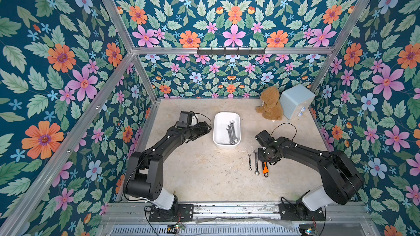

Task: Take out the wrench from the storage box
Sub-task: Place the wrench at the center of the board.

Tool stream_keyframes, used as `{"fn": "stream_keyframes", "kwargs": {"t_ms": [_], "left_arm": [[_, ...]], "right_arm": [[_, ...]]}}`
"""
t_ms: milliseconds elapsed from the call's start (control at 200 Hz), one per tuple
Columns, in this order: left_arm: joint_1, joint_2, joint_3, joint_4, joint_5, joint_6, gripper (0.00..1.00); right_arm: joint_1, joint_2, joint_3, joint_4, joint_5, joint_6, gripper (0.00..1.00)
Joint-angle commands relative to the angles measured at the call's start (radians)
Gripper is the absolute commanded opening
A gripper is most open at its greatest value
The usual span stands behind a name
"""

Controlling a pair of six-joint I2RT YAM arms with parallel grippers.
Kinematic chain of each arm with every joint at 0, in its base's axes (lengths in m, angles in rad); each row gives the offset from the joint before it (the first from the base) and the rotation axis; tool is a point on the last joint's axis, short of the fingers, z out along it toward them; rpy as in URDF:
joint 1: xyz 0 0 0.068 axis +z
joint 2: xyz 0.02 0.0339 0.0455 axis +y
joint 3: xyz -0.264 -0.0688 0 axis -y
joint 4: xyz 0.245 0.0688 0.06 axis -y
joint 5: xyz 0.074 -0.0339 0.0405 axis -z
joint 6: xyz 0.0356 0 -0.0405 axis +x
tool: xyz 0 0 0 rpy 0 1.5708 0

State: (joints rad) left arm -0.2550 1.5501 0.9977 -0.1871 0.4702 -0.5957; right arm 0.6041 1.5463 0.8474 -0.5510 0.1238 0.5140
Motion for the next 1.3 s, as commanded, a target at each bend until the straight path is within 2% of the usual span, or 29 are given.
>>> {"fn": "stream_keyframes", "kwargs": {"t_ms": [0, 385, 730, 1010, 1295], "left_arm": [[-0.003, 0.008, 0.014, -0.004, 0.001, 0.007, 0.83], [-0.007, 0.034, 0.033, -0.007, 0.011, 0.005, 0.83], [-0.025, 0.092, 0.056, 0.007, 0.039, -0.021, 0.83], [-0.036, 0.123, 0.062, 0.021, 0.058, -0.029, 0.82], [-0.067, 0.103, 0.022, 0.078, 0.119, -0.069, 0.81]], "right_arm": [[-0.002, 0.003, -0.015, 0.042, 0.022, 0.014, 0.04], [-0.005, 0.009, -0.053, 0.059, 0.03, 0.021, 0.18], [-0.005, -0.066, -0.019, -0.01, 0.043, 0.008, 0.37], [-0.005, -0.101, 0.007, -0.05, 0.037, 0.013, 0.37], [-0.001, -0.141, 0.097, 0.002, -0.077, 0.005, 0.37]]}}
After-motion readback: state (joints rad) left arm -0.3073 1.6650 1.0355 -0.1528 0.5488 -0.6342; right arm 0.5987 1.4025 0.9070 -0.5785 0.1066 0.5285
